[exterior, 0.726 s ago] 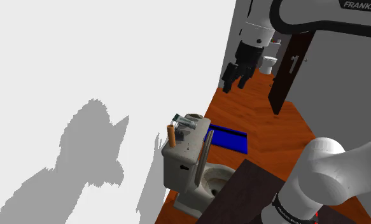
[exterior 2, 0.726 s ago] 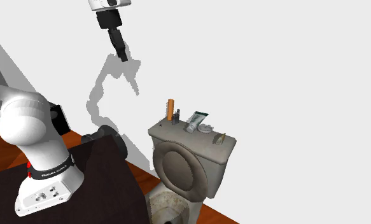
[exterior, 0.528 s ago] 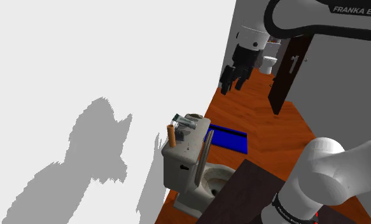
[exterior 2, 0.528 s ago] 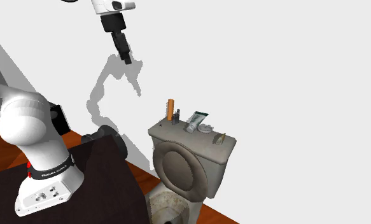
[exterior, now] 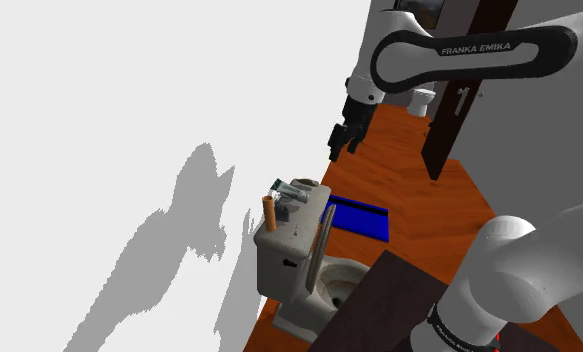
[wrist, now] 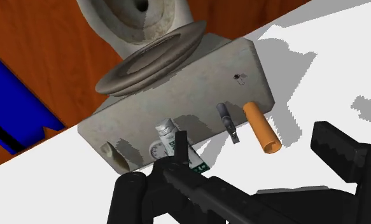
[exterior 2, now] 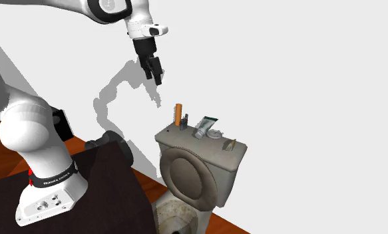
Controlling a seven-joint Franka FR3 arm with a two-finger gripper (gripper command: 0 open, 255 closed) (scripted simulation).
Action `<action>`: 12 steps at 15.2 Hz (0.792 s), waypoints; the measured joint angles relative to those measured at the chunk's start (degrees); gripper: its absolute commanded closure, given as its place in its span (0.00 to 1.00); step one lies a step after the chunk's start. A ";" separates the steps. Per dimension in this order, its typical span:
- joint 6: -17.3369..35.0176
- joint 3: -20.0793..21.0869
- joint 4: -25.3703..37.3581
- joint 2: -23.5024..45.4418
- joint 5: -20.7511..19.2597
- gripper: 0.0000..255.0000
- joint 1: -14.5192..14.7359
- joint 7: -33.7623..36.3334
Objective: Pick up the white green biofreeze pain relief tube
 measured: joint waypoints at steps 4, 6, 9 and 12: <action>5.94 -2.79 1.30 7.74 0.16 0.00 0.61 -5.25; 8.72 -4.43 2.17 11.67 0.47 0.00 0.78 -8.43; 13.09 -6.21 3.09 17.47 1.55 0.00 1.31 -12.71; 16.48 -7.81 5.52 23.95 3.31 0.00 1.73 -17.40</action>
